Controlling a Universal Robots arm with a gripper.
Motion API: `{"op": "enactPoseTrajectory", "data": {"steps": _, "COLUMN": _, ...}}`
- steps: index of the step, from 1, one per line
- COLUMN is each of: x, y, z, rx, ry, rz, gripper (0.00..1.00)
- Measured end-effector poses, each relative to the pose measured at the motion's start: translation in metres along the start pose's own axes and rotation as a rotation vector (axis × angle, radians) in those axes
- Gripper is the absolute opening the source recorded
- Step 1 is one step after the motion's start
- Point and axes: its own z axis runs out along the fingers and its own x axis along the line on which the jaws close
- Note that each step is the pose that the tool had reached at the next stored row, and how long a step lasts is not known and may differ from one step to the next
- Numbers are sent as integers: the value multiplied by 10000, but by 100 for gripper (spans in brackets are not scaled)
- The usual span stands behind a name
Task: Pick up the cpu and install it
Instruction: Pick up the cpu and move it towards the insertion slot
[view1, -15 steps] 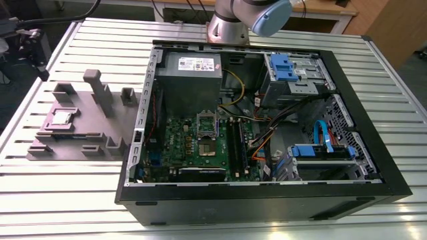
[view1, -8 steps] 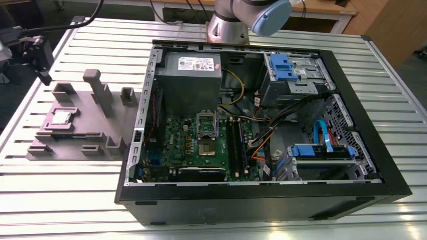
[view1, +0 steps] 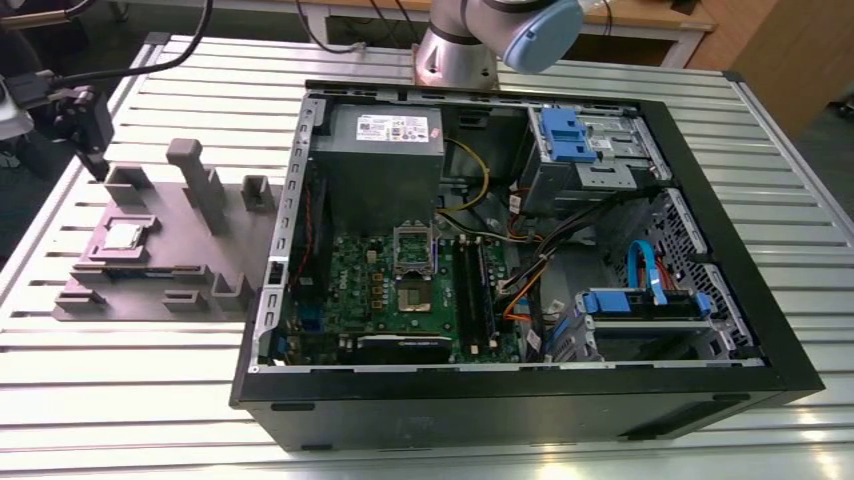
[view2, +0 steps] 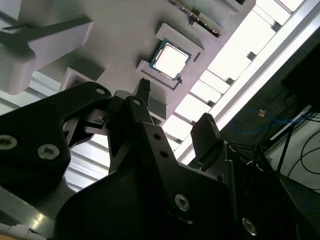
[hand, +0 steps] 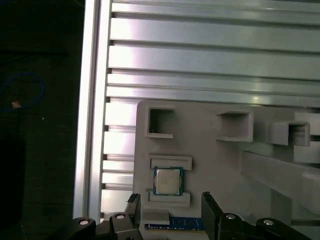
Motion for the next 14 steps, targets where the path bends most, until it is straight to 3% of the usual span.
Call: {"op": "enactPoseTrajectory", "data": {"steps": 14, "x": 7, "y": -10, "z": 254, "rx": 1, "ry": 0, "rz": 9, "gripper": 60}}
